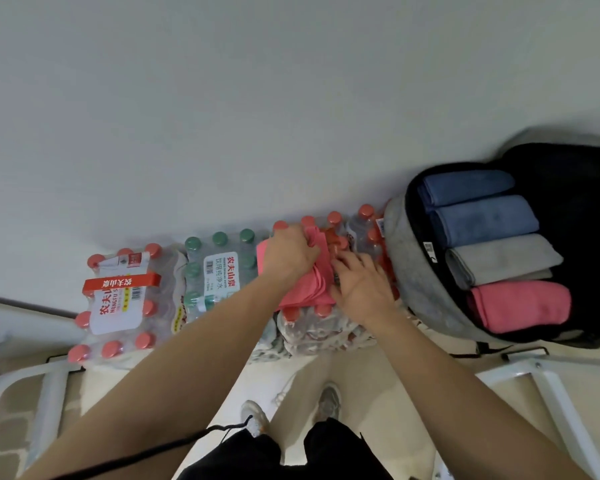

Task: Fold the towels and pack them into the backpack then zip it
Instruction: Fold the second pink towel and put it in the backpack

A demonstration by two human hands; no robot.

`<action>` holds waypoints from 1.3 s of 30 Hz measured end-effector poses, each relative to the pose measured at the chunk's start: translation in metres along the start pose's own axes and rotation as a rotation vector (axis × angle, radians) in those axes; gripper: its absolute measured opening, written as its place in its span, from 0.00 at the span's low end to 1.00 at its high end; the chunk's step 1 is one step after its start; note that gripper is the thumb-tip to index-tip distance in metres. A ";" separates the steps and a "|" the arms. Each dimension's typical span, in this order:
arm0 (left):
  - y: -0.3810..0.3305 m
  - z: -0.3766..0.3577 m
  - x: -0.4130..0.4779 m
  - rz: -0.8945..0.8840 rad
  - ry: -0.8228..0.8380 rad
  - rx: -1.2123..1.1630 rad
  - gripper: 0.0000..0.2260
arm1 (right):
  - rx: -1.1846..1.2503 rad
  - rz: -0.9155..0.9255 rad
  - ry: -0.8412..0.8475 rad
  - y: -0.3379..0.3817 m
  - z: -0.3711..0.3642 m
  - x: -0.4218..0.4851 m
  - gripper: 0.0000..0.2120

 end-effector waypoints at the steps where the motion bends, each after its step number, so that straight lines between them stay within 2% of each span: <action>1: -0.004 -0.004 0.000 -0.023 0.017 0.051 0.09 | 0.009 0.002 -0.003 -0.001 0.001 -0.001 0.24; 4: -0.014 -0.014 -0.002 -0.107 0.089 0.082 0.07 | 0.037 0.005 0.012 -0.005 0.002 0.001 0.21; 6: -0.013 -0.015 -0.005 -0.114 0.134 -0.038 0.07 | 0.091 -0.023 0.002 -0.010 0.006 0.004 0.21; 9: 0.005 0.000 -0.007 -0.105 0.056 -0.163 0.08 | 0.199 -0.042 -0.158 -0.009 0.032 0.009 0.20; 11: 0.021 0.015 -0.008 -0.146 -0.082 -0.018 0.07 | 0.216 0.028 -0.228 0.008 0.046 0.017 0.20; 13: 0.032 0.015 -0.012 -0.242 -0.147 0.159 0.13 | 0.164 0.125 -0.172 0.035 0.041 0.028 0.23; 15: 0.036 0.003 -0.020 -0.349 -0.163 0.248 0.18 | 0.060 0.195 -0.085 0.054 0.024 0.035 0.26; 17: 0.037 -0.013 -0.026 -0.384 -0.106 0.297 0.22 | -0.053 0.209 -0.006 0.055 0.004 0.040 0.28; 21: 0.045 -0.041 -0.027 -0.350 0.034 0.356 0.27 | -0.154 0.221 0.085 0.036 -0.020 0.045 0.29; 29: 0.050 -0.054 -0.027 -0.331 0.075 0.367 0.28 | -0.158 0.225 0.120 0.036 -0.027 0.047 0.31; 31: 0.048 -0.053 -0.028 -0.339 0.087 0.364 0.27 | -0.146 0.231 0.081 0.044 -0.013 0.055 0.28; 33: 0.048 -0.047 -0.027 -0.339 0.109 0.263 0.27 | -0.112 0.239 0.057 0.054 0.006 0.070 0.20; 35: 0.053 -0.030 -0.023 -0.291 0.058 0.108 0.26 | -0.065 0.251 0.105 0.062 0.016 0.085 0.16; 37: 0.065 -0.010 -0.016 -0.193 -0.031 0.006 0.20 | -0.054 0.259 0.205 0.067 0.016 0.095 0.19; 39: 0.076 -0.006 -0.007 -0.100 0.005 -0.019 0.17 | -0.081 0.242 0.285 0.069 0.015 0.101 0.23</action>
Point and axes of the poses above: each hand's wrist, its own x-axis towards the middle knuckle, its own z-axis out of the back of the hand, y = z × x, the point moved 9 cm from there along x, towards the middle knuckle, and after that the axes turned 5 degrees about -z, right-handed, at the moved point
